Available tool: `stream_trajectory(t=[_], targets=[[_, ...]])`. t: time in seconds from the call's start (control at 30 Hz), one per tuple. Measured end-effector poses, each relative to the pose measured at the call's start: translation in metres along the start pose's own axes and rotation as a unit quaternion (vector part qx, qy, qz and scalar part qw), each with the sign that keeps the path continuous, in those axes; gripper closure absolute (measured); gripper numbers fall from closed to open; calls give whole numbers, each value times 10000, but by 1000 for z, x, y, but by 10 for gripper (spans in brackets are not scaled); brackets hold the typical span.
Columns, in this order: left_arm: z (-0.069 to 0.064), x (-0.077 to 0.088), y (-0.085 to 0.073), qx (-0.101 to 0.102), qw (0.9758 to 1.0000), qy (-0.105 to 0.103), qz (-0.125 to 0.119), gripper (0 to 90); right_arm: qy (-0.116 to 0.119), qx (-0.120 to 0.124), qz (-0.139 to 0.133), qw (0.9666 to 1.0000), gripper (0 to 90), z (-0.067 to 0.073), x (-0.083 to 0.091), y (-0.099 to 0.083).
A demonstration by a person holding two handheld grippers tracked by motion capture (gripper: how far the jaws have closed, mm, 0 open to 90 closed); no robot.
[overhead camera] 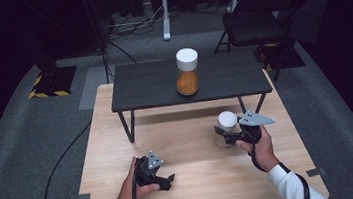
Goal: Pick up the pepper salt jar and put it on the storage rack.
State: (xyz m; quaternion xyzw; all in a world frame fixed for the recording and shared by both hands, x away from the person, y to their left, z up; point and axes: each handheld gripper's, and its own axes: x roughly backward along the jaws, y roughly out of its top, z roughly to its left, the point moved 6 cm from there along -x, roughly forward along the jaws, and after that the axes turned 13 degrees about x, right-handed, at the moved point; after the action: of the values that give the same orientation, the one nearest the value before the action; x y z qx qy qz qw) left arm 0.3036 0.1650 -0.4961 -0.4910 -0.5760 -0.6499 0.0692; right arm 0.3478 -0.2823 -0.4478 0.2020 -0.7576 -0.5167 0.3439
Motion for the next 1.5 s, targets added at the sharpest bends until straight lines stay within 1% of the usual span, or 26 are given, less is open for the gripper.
stream_trajectory(t=[0.2, 0.33, 0.53, 0.63, 0.83, 0.93, 1.0, 1.07, 1.17, 1.33, 1.5], targets=[[0, 0, 0, -3, 10000, 1, 1, 4, 110, -14, 56, 9999, 337, 0, 9, 15], [0, 0, 0, -5, 10000, 1, 2, 4, 97, 20, 14, 9999, 337, -1, 13, 22], [0, 0, 0, -4, 10000, 1, 2, 4, 104, 119, 58, 9999, 337, -2, 19, 38], [0, 0, 0, -3, 10000, 1, 1, 4, 120, 156, -2, 9998, 337, -3, 23, 45], [0, 0, 0, -3, 10000, 2, 2, 4, 87, 175, -26, 9998, 337, -4, 29, 60], [0, 0, 0, -4, 10000, 2, 2, 4, 46, 122, 13, 9999, 337, -3, 33, 70], [0, 0, 0, -4, 10000, 2, 3, 4, 41, 133, 16, 9999, 337, -3, 34, 74], [0, 0, 0, -5, 10000, 2, 3, 4, 16, 199, 38, 9998, 337, -3, 36, 80], [0, 0, 0, -5, 10000, 2, 3, 4, -9, 273, 2, 9996, 337, -3, 38, 86], [0, 0, 0, -5, 10000, 3, 3, 4, -59, 273, -51, 9996, 337, -6, 42, 94], [0, 0, 0, -4, 10000, 3, 2, 4, -59, 329, -104, 9994, 337, -10, 47, 105]])
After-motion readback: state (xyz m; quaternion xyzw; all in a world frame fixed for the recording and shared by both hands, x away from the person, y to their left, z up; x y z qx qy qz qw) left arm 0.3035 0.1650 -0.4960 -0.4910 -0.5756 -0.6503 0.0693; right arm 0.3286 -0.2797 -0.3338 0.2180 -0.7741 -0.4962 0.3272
